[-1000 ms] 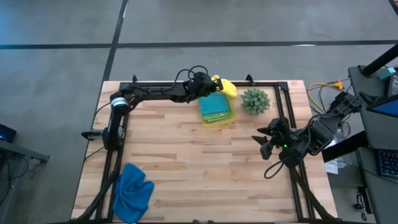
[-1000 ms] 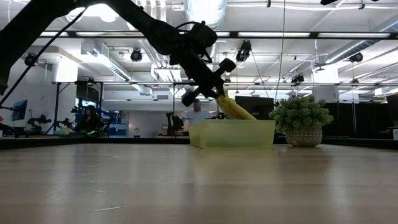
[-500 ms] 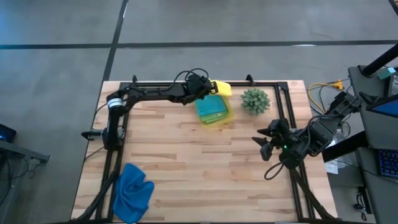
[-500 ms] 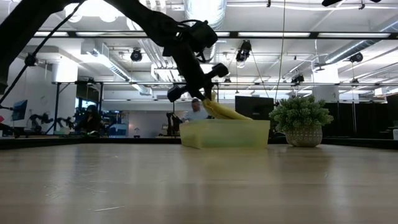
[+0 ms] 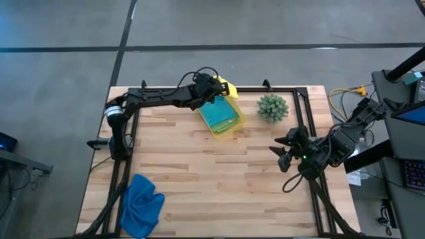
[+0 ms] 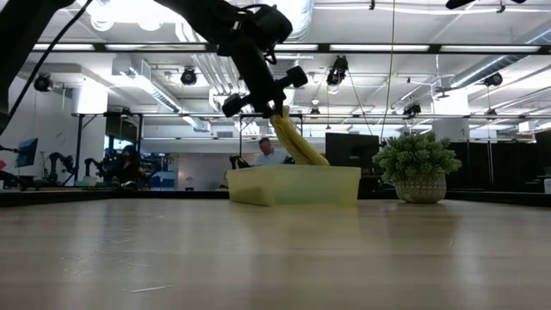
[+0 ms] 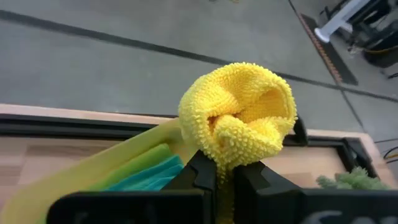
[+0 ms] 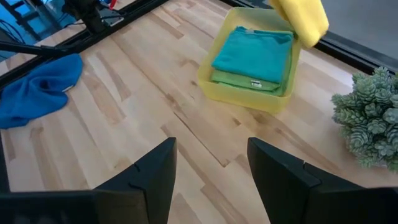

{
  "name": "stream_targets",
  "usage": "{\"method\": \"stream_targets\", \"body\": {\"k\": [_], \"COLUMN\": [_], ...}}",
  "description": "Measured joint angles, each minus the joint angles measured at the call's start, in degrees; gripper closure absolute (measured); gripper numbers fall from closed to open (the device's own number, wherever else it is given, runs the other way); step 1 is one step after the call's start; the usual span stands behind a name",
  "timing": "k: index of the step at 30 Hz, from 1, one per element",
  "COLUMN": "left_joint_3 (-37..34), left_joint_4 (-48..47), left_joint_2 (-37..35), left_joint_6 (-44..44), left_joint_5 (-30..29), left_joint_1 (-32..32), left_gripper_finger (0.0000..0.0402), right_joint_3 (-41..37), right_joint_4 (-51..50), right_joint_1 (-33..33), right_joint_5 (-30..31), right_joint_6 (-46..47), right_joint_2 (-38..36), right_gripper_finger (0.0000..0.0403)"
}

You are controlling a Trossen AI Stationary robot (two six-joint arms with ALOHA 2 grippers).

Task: Fold microfiber towels
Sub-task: Put the yellow microfiber cloth into the yellow bin

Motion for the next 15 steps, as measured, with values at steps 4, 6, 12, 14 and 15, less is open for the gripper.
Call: {"method": "stream_targets", "body": {"k": [4,6,12,14,15], "left_joint_3": [0.0,0.0,0.0,0.1,0.1], "left_joint_4": [-0.8,0.3,6.1,8.4,9.0], "left_joint_2": [-0.7,-0.8,-3.8,-4.4,-4.5], "left_joint_6": [0.4,2.6,22.3,31.4,37.3], "left_joint_5": [0.0,-0.2,0.7,5.9,10.0], "left_joint_1": [-0.6,-0.9,-0.2,0.7,1.3], "left_gripper_finger": [0.0401,0.0401,0.0401,0.0401,0.0401], "right_joint_3": [-0.1,-0.2,-0.4,-0.5,-0.6], "right_joint_4": [0.0,0.0,0.2,0.2,0.2], "right_joint_1": [0.0,0.0,0.0,0.0,0.0], "right_joint_5": [0.1,0.2,-1.5,-1.8,-1.8], "right_joint_6": [-1.0,-1.2,-0.7,-1.0,-1.1], "right_joint_2": [0.0,0.0,0.0,0.0,0.0], "right_gripper_finger": [0.0211,0.0211,0.0211,0.0211,0.0211]}}
